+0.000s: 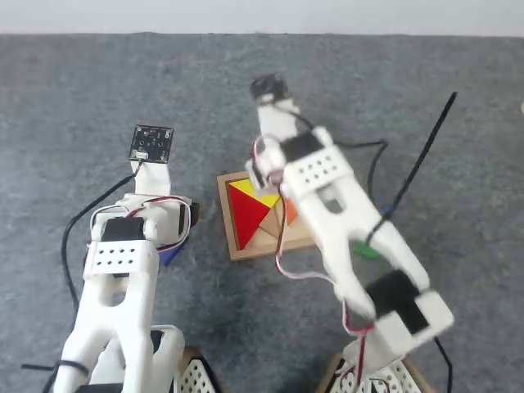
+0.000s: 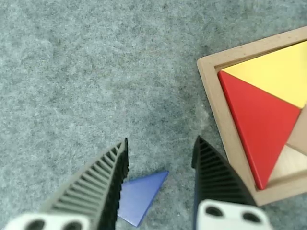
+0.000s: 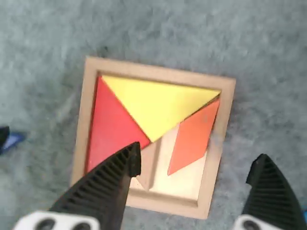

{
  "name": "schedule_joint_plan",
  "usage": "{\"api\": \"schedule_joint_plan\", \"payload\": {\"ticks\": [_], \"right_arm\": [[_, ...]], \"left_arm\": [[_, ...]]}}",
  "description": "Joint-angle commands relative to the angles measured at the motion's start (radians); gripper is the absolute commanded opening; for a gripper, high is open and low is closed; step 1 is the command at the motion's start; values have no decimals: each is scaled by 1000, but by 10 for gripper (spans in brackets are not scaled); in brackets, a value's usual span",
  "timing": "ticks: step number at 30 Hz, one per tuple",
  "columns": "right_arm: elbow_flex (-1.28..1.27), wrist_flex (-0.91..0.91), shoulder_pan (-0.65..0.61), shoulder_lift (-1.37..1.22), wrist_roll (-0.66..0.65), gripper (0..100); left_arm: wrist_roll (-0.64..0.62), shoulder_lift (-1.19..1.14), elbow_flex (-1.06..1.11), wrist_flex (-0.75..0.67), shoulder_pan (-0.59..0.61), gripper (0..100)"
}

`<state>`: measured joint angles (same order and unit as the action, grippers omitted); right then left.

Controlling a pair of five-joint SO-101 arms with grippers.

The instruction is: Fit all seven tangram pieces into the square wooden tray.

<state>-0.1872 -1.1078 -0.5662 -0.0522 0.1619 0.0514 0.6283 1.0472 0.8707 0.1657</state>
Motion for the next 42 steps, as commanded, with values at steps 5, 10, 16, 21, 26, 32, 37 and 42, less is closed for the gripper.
{"api": "schedule_joint_plan", "payload": {"ticks": [5, 10, 16, 21, 26, 32, 37, 42], "right_arm": [[-247, 211, 12, 59, -54, 351], [-196, 211, 8, -56, -54, 351], [-176, 211, 10, -101, -55, 351], [-176, 211, 12, -102, -55, 351], [-155, 163, 4, -96, -49, 351], [-106, 127, -18, -97, -46, 351], [-155, 145, -68, -101, -46, 351], [-172, 150, -68, -107, -48, 351]], "left_arm": [[2, 8, -15, 2, -3, 217], [2, 8, -13, 2, -3, 217], [2, 11, -13, 2, -2, 217], [2, 11, -13, 2, -2, 217], [2, 9, -15, 2, -2, 217], [2, 9, -15, 2, -2, 217], [2, 11, -15, 2, -2, 217], [2, 11, -15, 2, -2, 217]]}}
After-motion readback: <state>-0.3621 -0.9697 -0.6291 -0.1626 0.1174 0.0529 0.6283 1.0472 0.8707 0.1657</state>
